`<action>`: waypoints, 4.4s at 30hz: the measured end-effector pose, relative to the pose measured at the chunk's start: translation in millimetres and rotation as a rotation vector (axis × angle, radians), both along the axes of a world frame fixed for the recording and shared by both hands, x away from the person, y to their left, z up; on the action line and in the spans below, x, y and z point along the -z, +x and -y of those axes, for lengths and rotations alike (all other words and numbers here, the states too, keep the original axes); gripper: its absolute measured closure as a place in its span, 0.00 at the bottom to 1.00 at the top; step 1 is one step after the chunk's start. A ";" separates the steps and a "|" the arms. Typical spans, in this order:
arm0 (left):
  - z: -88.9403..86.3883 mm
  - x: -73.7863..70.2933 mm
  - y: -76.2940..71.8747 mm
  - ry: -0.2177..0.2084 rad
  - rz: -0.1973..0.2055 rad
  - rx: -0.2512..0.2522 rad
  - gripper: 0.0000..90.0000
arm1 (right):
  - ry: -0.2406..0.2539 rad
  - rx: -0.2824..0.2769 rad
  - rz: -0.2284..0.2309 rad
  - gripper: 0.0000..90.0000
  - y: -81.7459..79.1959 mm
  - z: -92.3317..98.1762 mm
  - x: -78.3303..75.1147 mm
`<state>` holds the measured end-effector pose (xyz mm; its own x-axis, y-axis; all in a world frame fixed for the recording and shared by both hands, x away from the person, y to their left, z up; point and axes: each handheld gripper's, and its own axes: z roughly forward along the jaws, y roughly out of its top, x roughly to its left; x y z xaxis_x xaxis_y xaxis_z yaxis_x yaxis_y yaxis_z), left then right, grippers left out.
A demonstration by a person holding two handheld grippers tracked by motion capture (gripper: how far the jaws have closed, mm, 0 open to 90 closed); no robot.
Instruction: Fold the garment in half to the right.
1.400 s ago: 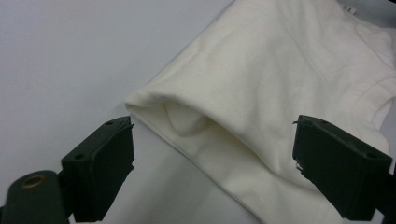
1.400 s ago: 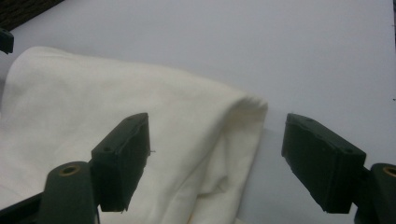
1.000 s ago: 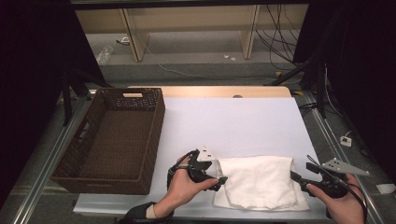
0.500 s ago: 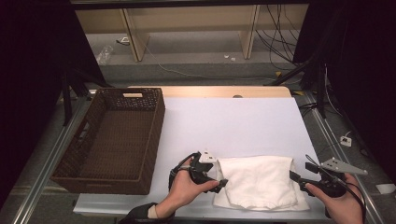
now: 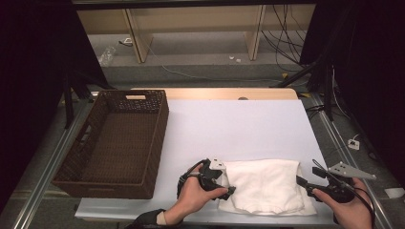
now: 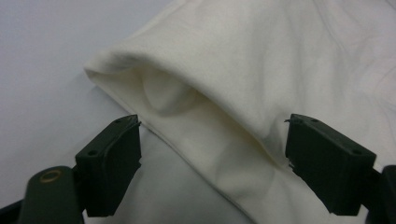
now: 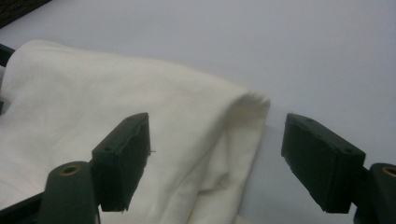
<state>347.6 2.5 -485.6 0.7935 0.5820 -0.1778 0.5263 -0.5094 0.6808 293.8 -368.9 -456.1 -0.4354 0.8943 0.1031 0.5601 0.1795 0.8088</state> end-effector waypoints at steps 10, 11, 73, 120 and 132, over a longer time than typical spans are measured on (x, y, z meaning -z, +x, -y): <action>5.3 2.9 -1.8 0.025 0.027 0.003 0.24 | 0.006 -0.004 -0.007 0.27 0.2 -0.9 1.4; 6.2 3.0 -2.6 0.032 0.034 0.004 0.25 | 0.007 -0.005 -0.007 0.27 0.3 -1.1 1.7; -5.2 -11.4 -4.3 -0.171 -0.137 -0.058 0.92 | -0.001 -0.037 -0.010 0.31 1.4 -9.3 1.3; -64.9 -34.8 -1.0 -0.202 -0.142 -0.143 0.92 | 0.028 -0.149 0.039 0.84 16.6 -50.7 -4.8; -74.3 -37.6 1.5 -0.201 -0.140 -0.164 0.91 | 0.001 -0.159 0.020 1.00 19.4 -58.6 -6.8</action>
